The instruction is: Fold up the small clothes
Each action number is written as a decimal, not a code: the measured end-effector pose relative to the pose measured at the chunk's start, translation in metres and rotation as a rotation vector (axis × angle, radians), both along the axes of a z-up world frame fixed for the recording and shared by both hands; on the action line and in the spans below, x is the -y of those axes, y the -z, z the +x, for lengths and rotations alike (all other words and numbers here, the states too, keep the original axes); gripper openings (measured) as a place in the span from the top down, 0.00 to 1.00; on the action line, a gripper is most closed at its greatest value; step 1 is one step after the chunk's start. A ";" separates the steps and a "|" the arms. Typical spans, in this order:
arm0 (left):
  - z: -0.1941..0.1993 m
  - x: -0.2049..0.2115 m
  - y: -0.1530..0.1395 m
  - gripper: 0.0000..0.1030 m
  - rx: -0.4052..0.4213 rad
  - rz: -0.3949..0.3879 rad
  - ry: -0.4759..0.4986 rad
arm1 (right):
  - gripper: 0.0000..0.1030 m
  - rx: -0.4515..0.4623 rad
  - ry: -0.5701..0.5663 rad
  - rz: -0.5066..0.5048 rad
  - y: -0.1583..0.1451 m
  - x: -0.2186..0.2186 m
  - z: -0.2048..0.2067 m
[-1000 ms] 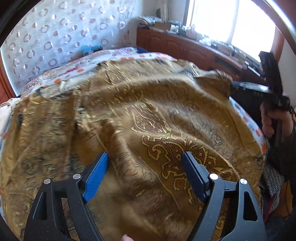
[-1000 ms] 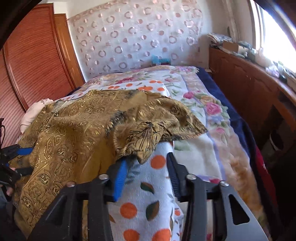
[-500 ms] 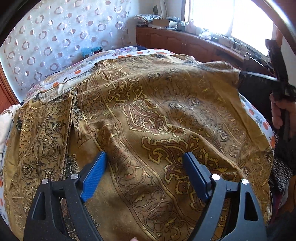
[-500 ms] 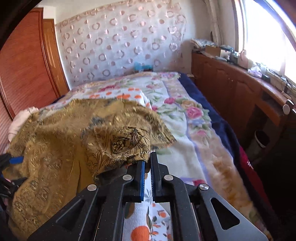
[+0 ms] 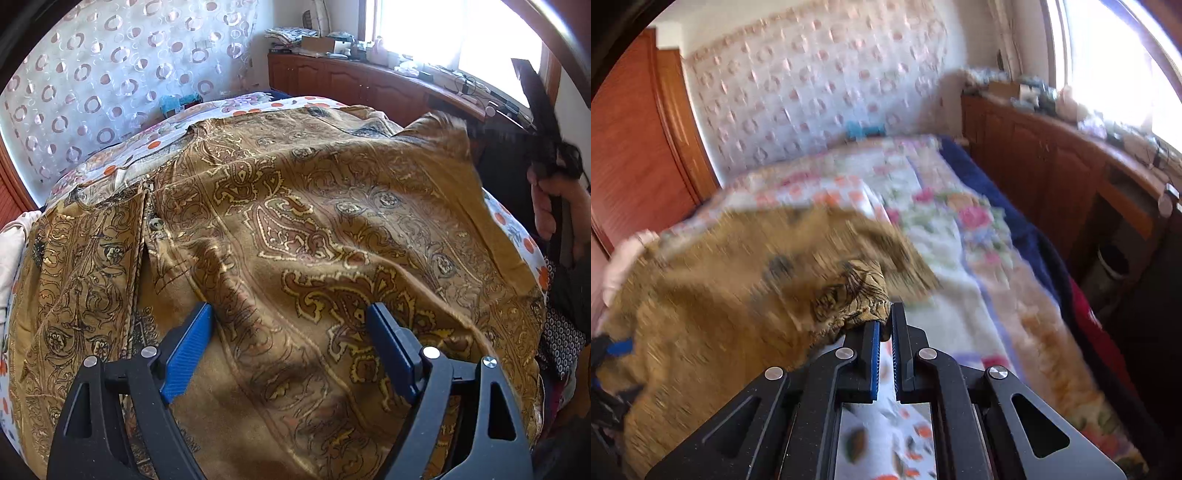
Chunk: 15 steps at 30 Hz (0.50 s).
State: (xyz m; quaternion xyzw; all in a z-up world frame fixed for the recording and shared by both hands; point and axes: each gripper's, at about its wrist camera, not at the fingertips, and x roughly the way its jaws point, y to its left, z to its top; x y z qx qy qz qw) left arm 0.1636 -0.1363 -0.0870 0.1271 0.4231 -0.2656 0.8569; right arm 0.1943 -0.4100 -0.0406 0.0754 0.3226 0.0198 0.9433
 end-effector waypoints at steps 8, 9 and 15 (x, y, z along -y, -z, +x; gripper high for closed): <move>-0.011 -0.035 -0.026 0.18 0.025 -0.095 -0.068 | 0.95 0.167 -0.312 -0.017 -0.058 -0.080 -0.025; -0.013 -0.038 -0.030 0.18 0.031 -0.098 -0.077 | 0.95 0.145 -0.335 -0.031 -0.056 -0.089 -0.026; -0.028 -0.049 -0.049 0.18 0.075 -0.146 -0.091 | 0.93 -0.079 -0.398 -0.105 -0.005 -0.109 -0.027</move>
